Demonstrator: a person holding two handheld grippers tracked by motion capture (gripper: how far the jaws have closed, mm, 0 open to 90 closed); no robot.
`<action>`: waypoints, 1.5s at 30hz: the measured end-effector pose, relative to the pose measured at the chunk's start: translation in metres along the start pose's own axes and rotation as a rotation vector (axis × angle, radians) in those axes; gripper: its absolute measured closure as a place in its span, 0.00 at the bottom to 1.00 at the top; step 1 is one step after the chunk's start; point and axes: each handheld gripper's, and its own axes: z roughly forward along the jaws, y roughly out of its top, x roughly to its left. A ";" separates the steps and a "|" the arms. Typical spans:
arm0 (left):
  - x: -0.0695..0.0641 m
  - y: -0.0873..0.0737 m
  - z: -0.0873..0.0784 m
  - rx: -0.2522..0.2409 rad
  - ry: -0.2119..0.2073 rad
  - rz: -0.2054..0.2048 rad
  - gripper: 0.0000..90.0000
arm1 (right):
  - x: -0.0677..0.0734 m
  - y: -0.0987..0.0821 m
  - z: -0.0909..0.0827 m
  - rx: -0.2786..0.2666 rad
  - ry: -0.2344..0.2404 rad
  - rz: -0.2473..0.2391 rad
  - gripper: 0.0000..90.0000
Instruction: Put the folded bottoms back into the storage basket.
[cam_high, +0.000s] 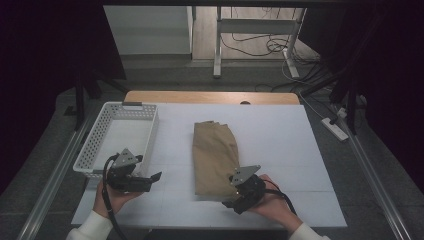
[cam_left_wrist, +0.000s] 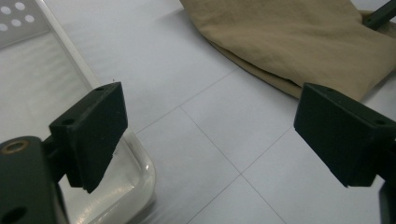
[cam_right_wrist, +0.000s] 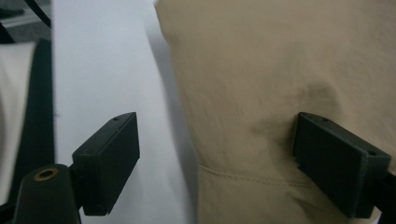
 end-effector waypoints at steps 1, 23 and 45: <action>0.000 0.000 0.000 0.000 -0.001 0.001 0.12 | -0.001 -0.001 0.002 0.009 -0.003 0.000 0.16; -0.001 -0.001 0.005 0.023 -0.010 0.010 0.12 | -0.014 -0.005 0.014 0.061 -0.103 -0.027 0.44; -0.001 -0.002 0.006 0.024 -0.015 0.010 0.14 | -0.019 -0.001 0.006 0.026 -0.056 -0.036 0.85</action>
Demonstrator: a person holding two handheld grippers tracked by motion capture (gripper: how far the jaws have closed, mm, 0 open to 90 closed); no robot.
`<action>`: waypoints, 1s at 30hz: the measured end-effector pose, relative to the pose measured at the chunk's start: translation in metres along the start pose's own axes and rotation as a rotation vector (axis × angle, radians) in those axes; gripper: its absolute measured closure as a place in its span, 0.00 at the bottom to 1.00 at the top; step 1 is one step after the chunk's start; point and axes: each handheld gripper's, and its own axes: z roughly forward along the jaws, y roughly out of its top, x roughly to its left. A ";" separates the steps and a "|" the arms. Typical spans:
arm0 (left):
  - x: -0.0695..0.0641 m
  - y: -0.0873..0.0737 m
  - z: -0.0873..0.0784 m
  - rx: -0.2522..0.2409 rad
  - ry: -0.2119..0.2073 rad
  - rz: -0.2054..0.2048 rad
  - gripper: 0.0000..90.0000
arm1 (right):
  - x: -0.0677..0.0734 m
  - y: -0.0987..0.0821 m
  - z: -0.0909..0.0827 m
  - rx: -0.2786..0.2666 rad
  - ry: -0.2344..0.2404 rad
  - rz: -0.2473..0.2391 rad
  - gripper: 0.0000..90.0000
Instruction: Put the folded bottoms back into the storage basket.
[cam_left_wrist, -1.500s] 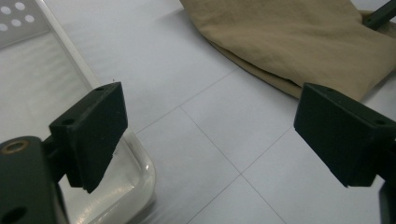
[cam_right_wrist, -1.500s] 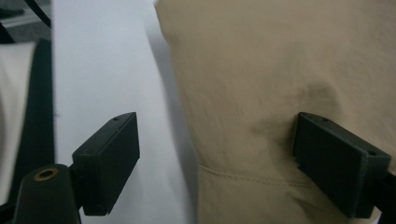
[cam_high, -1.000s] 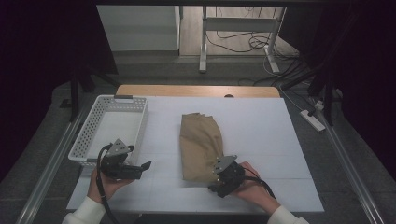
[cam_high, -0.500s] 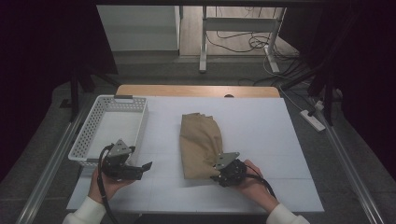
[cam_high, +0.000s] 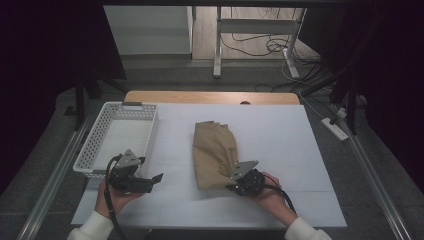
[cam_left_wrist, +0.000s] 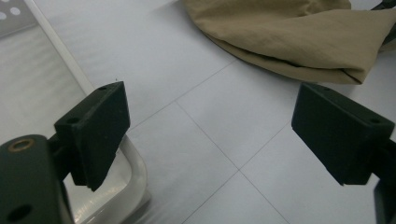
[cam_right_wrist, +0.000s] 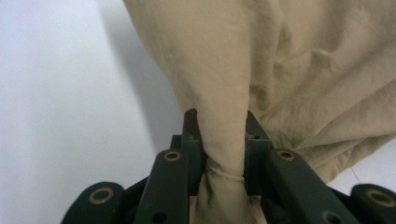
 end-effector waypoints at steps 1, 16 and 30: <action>0.000 0.000 0.000 0.001 0.000 0.001 0.14 | 0.001 0.001 -0.001 -0.007 0.010 0.005 0.86; 0.000 0.000 -0.001 -0.001 -0.005 0.004 0.14 | 0.027 0.006 -0.017 -0.055 0.089 0.005 0.86; -0.009 0.013 0.006 -0.009 -0.033 0.030 0.14 | 0.027 0.001 -0.012 -0.050 0.096 -0.002 0.86</action>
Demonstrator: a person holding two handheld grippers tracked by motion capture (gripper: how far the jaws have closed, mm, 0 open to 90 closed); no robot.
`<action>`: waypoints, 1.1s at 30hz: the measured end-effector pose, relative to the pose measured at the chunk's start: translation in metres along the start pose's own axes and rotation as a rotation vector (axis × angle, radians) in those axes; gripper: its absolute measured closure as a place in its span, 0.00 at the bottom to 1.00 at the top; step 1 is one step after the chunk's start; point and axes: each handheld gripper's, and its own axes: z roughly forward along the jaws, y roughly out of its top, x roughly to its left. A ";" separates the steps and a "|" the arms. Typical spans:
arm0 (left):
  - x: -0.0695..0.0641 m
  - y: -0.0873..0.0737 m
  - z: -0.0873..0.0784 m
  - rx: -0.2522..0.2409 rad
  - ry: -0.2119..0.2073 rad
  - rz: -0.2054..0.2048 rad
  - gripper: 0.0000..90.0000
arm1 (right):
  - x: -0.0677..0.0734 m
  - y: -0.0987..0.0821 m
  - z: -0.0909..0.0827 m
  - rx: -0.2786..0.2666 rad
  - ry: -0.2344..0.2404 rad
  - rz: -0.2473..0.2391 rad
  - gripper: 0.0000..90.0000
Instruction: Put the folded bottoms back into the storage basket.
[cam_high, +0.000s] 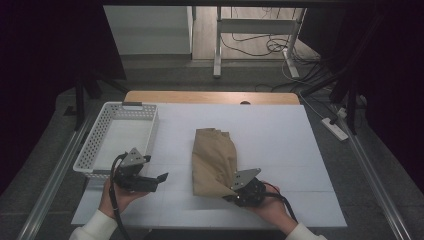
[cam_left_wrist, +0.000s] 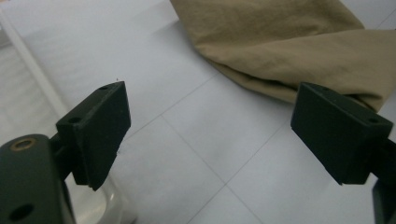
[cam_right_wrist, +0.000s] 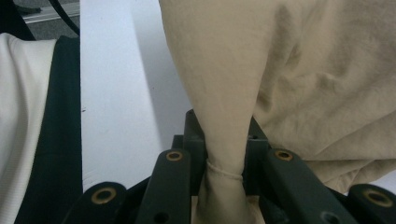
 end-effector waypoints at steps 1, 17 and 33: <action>0.000 0.002 0.001 0.000 -0.005 0.002 0.14 | 0.000 0.000 0.000 0.000 0.000 0.000 0.86; -0.007 0.046 0.034 0.002 -0.040 0.032 0.14 | -0.001 -0.002 0.001 -0.005 0.006 0.004 0.85; -0.007 0.066 0.059 0.022 -0.036 0.040 0.14 | -0.001 -0.003 0.002 -0.009 0.007 0.000 0.84</action>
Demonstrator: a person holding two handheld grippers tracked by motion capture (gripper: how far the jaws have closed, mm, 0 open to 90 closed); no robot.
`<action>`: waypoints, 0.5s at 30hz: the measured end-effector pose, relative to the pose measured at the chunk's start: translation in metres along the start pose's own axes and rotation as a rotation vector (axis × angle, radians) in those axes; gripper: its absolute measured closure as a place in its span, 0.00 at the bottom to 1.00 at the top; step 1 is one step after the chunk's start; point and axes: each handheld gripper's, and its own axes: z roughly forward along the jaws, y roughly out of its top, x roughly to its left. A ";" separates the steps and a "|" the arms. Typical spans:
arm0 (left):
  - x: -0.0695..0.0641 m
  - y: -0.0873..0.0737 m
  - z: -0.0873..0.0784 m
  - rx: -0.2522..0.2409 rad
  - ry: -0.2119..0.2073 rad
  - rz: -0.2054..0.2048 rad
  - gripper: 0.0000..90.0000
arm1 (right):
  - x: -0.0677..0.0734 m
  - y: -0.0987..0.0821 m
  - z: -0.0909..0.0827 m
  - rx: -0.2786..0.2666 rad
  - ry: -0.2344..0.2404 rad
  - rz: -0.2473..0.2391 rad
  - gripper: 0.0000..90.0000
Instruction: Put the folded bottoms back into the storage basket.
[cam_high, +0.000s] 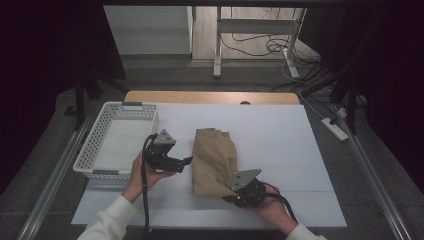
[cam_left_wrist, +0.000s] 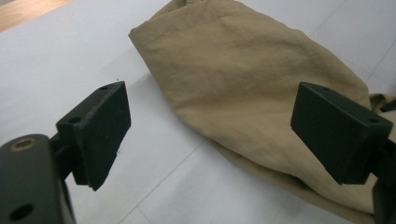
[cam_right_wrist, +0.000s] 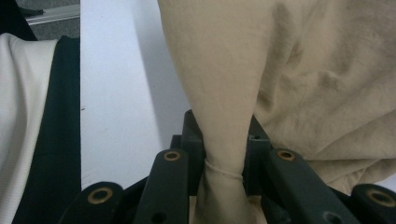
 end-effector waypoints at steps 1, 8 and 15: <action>0.000 0.001 0.001 0.002 0.002 -0.001 0.14 | 0.000 0.000 0.000 0.000 0.000 0.001 0.84; 0.004 0.008 0.015 0.019 -0.007 -0.007 0.14 | 0.000 0.000 0.000 -0.002 0.000 0.004 0.84; 0.006 0.013 0.026 0.038 -0.013 0.001 0.15 | 0.000 -0.001 0.000 -0.001 0.001 0.004 0.84</action>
